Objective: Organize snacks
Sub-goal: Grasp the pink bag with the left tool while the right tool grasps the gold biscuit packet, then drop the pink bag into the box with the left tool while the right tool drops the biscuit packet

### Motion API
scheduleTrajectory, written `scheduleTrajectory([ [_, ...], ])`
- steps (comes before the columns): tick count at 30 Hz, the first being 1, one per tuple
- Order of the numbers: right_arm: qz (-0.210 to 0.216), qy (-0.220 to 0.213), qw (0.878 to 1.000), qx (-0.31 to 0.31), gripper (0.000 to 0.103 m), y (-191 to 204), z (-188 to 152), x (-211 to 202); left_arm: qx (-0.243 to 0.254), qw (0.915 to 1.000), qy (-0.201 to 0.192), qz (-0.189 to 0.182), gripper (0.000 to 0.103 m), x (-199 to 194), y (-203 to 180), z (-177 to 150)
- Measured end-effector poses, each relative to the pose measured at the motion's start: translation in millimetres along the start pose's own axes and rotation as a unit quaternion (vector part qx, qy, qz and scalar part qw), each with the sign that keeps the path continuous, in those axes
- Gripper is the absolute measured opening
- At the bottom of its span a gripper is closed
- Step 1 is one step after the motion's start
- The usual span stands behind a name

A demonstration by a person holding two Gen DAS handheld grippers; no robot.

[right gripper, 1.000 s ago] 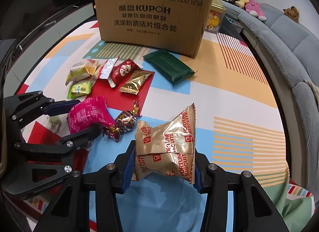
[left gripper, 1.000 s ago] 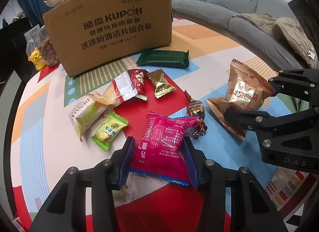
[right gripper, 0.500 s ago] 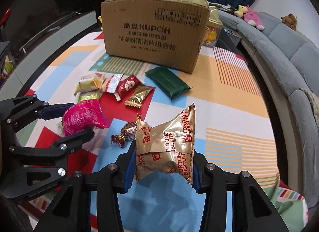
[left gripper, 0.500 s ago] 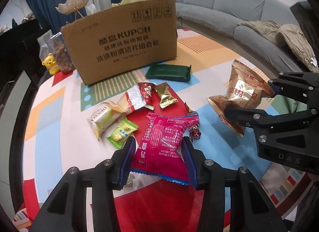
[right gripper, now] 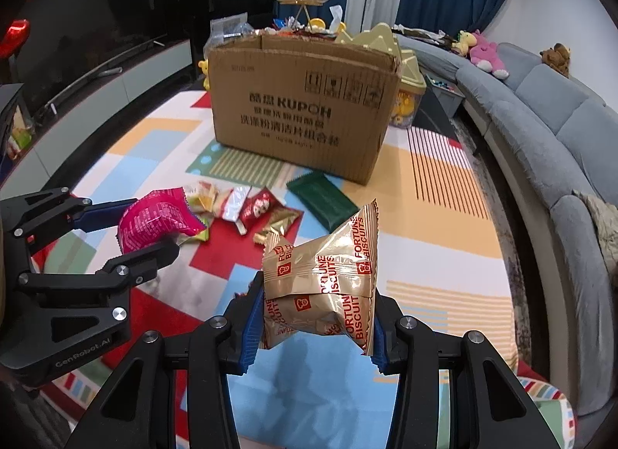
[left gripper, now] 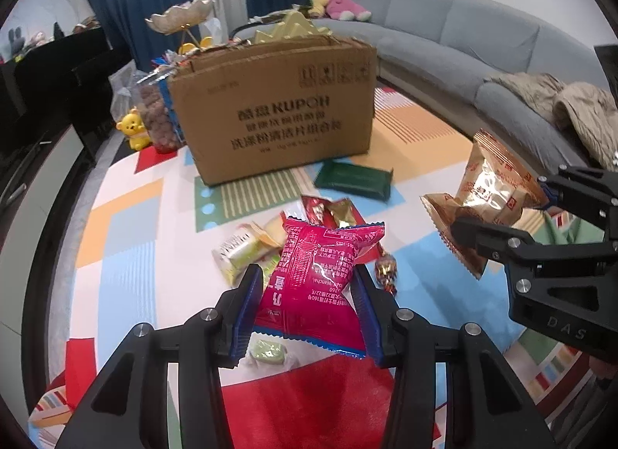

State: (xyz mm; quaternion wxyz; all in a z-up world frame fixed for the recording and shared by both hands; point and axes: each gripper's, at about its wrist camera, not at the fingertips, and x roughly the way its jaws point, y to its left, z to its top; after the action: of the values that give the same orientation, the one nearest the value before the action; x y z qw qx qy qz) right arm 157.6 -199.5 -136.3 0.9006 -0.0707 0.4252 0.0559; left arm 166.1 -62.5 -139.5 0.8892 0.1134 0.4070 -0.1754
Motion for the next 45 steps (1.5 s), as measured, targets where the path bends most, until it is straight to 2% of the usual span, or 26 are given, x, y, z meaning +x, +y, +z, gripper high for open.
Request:
scheduleTrajectory([
  [10,-0.002,-0.032,0.999,0.013,0.046,-7,33,-13,-0.027,0.9991,-0.025,0.021,0.046,-17,14,29],
  [24,-0.005,-0.081,0.996,0.031,0.046,-17,95,-22,-0.055,0.9943,-0.074,0.053,0.046,-28,42,90],
  [37,-0.019,-0.115,0.992,0.044,0.046,-30,158,-16,-0.066,0.9888,-0.115,0.068,0.046,-24,68,162],
  [45,-0.023,-0.122,0.991,0.048,0.046,-37,191,-6,-0.079,0.9869,-0.123,0.068,0.046,-13,80,198],
])
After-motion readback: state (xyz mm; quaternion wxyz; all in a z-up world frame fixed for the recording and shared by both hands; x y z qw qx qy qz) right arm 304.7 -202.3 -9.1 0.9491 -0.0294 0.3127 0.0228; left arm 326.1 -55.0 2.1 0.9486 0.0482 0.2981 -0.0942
